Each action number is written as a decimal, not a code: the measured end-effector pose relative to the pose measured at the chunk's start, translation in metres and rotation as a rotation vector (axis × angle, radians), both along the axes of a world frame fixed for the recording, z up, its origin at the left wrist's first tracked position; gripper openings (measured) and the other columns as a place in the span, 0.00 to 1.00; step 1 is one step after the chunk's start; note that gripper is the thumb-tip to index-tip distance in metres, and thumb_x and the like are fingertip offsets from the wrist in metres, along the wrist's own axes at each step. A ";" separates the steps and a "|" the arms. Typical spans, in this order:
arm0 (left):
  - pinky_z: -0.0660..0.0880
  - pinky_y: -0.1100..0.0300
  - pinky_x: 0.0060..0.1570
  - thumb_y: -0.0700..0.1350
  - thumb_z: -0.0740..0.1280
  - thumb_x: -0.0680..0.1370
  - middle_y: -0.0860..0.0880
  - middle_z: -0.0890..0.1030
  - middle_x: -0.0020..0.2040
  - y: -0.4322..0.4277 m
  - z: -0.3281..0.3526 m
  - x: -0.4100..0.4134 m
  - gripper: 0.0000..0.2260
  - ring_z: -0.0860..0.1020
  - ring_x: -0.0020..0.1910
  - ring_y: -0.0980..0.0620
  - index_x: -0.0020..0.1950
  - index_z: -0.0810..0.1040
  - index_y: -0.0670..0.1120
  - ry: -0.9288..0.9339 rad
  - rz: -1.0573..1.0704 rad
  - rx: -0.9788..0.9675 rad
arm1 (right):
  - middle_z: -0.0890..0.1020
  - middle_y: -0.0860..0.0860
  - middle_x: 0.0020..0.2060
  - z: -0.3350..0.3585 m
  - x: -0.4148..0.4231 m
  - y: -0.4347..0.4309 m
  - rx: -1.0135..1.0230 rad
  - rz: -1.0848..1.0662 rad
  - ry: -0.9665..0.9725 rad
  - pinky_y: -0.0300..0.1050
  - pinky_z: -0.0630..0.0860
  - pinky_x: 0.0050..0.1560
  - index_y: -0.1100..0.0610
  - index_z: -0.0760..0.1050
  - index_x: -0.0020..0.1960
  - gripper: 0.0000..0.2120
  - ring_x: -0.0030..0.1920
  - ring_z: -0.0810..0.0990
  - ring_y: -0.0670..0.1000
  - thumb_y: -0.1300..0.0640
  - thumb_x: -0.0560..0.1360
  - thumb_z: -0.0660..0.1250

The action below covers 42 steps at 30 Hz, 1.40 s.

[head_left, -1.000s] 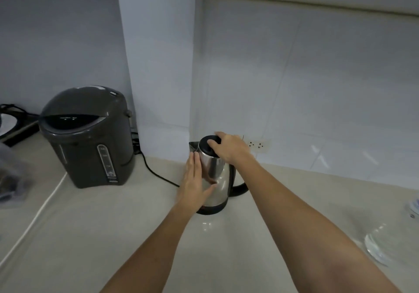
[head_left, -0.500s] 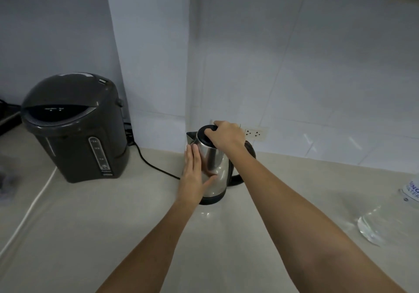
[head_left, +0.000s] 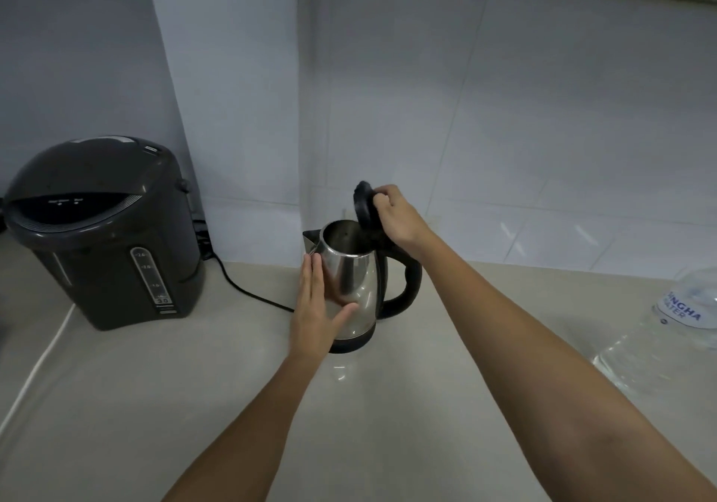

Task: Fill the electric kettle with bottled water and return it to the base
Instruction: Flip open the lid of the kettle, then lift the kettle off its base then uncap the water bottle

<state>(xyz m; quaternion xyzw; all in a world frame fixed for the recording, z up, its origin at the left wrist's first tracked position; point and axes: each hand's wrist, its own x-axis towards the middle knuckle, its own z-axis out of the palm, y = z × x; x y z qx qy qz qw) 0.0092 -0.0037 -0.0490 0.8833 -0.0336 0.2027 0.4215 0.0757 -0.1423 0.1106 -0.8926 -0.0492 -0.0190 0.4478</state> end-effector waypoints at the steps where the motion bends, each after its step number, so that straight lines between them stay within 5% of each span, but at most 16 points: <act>1: 0.64 0.63 0.66 0.56 0.75 0.69 0.56 0.49 0.80 0.001 -0.001 0.000 0.49 0.55 0.76 0.59 0.80 0.46 0.52 -0.017 0.042 -0.006 | 0.77 0.55 0.59 -0.005 -0.003 -0.007 0.068 -0.021 -0.038 0.49 0.71 0.58 0.55 0.67 0.67 0.18 0.58 0.75 0.55 0.52 0.81 0.50; 5: 0.73 0.57 0.63 0.56 0.79 0.63 0.50 0.67 0.71 0.008 -0.005 0.001 0.48 0.71 0.67 0.50 0.77 0.59 0.53 -0.057 0.120 -0.042 | 0.78 0.51 0.53 -0.024 -0.016 -0.038 0.409 -0.089 -0.081 0.48 0.74 0.64 0.53 0.69 0.61 0.14 0.55 0.78 0.49 0.57 0.83 0.47; 8: 0.75 0.56 0.61 0.56 0.79 0.64 0.51 0.67 0.69 0.014 -0.009 0.002 0.47 0.74 0.63 0.50 0.77 0.58 0.54 -0.053 0.092 -0.035 | 0.79 0.50 0.57 -0.034 -0.028 -0.052 0.487 -0.087 0.002 0.29 0.75 0.48 0.53 0.69 0.66 0.17 0.50 0.79 0.41 0.52 0.84 0.46; 12: 0.73 0.58 0.63 0.53 0.78 0.66 0.50 0.67 0.67 0.016 -0.010 0.001 0.42 0.74 0.60 0.54 0.76 0.62 0.52 -0.047 0.072 -0.118 | 0.83 0.49 0.56 -0.054 -0.029 -0.061 0.497 -0.079 0.077 0.51 0.73 0.60 0.48 0.74 0.62 0.18 0.56 0.81 0.47 0.47 0.82 0.49; 15: 0.71 0.53 0.67 0.52 0.79 0.66 0.50 0.65 0.69 0.017 -0.006 0.002 0.43 0.70 0.64 0.56 0.76 0.61 0.50 0.029 0.081 -0.223 | 0.84 0.49 0.50 -0.062 -0.027 -0.060 0.536 -0.100 0.088 0.52 0.72 0.62 0.47 0.77 0.56 0.18 0.53 0.80 0.47 0.47 0.82 0.48; 19: 0.64 0.51 0.71 0.53 0.80 0.64 0.49 0.53 0.78 0.020 -0.004 0.012 0.54 0.60 0.76 0.48 0.79 0.47 0.49 0.254 0.004 -0.374 | 0.82 0.48 0.50 -0.083 -0.027 -0.060 0.461 -0.109 0.105 0.51 0.72 0.62 0.51 0.76 0.58 0.15 0.52 0.78 0.49 0.47 0.81 0.54; 21: 0.63 0.50 0.72 0.55 0.81 0.62 0.49 0.56 0.79 0.023 -0.004 0.018 0.57 0.60 0.76 0.47 0.79 0.46 0.50 0.318 -0.062 -0.401 | 0.79 0.45 0.46 -0.097 -0.030 -0.063 0.353 -0.101 0.097 0.47 0.72 0.57 0.50 0.74 0.60 0.11 0.49 0.77 0.48 0.52 0.79 0.61; 25: 0.69 0.52 0.69 0.56 0.80 0.62 0.51 0.69 0.73 0.029 0.001 0.022 0.51 0.68 0.71 0.49 0.78 0.55 0.51 0.322 -0.106 -0.350 | 0.78 0.48 0.46 -0.100 -0.030 -0.059 0.127 -0.150 0.030 0.40 0.70 0.50 0.53 0.71 0.64 0.18 0.47 0.77 0.49 0.56 0.76 0.69; 30: 0.72 0.58 0.60 0.54 0.80 0.65 0.50 0.75 0.66 0.029 0.013 0.019 0.43 0.74 0.65 0.48 0.74 0.62 0.49 0.296 -0.085 -0.283 | 0.79 0.51 0.48 -0.095 -0.029 -0.055 0.142 -0.193 -0.006 0.42 0.71 0.50 0.58 0.73 0.63 0.15 0.50 0.78 0.53 0.56 0.77 0.67; 42: 0.74 0.58 0.58 0.58 0.79 0.64 0.51 0.77 0.63 -0.046 0.077 0.018 0.41 0.76 0.61 0.50 0.72 0.66 0.50 0.162 -0.124 -0.201 | 0.79 0.50 0.47 -0.040 -0.041 -0.134 0.186 -0.244 -0.137 0.43 0.73 0.49 0.57 0.74 0.61 0.15 0.49 0.78 0.52 0.54 0.76 0.68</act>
